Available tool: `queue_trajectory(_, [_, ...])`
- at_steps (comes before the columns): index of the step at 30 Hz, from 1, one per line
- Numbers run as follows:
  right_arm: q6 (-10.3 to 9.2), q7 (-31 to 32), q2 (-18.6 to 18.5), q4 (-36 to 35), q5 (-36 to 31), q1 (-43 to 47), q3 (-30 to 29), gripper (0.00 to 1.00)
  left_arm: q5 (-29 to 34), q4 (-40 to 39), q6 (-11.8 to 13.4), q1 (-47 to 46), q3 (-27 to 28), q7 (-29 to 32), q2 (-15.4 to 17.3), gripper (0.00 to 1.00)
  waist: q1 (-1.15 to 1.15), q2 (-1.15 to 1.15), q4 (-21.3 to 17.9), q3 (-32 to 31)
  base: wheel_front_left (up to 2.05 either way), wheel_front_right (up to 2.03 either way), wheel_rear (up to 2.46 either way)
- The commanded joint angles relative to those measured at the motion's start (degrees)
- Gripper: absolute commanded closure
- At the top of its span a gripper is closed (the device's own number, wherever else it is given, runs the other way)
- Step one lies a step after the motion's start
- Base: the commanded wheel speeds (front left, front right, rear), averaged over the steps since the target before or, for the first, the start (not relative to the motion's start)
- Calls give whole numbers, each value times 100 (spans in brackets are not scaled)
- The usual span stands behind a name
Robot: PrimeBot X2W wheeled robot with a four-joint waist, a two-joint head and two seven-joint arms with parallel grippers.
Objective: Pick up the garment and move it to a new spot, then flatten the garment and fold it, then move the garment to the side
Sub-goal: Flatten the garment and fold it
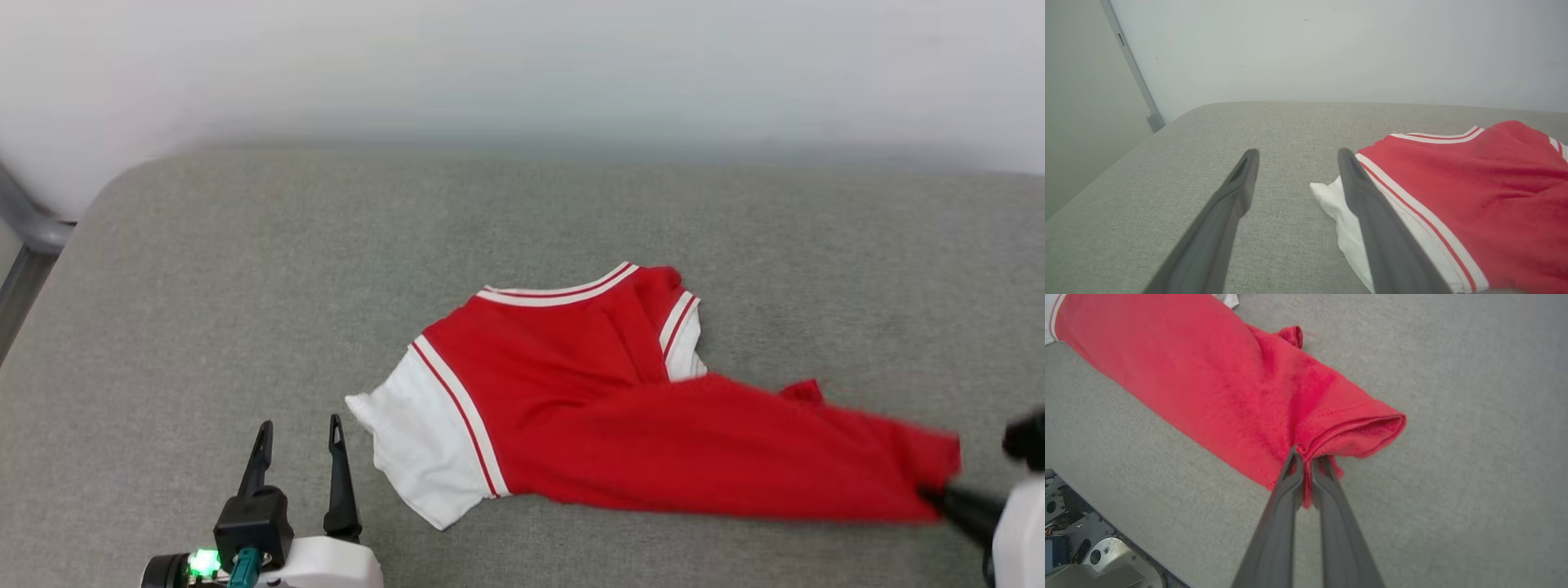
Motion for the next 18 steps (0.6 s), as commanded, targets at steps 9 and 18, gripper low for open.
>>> queue_trajectory(9, [-4,133,864,442,266,2208,-710,100,91,61,-74,86,52,-15,-4,0,1,-1,-70,-126,0,0,0])
queue_trajectory(18, [-7,-345,1267,322,-348,2367,-1702,0,130,105,-75,137,79,-15,-4,0,1,-1,-142,-157,0,0,0])
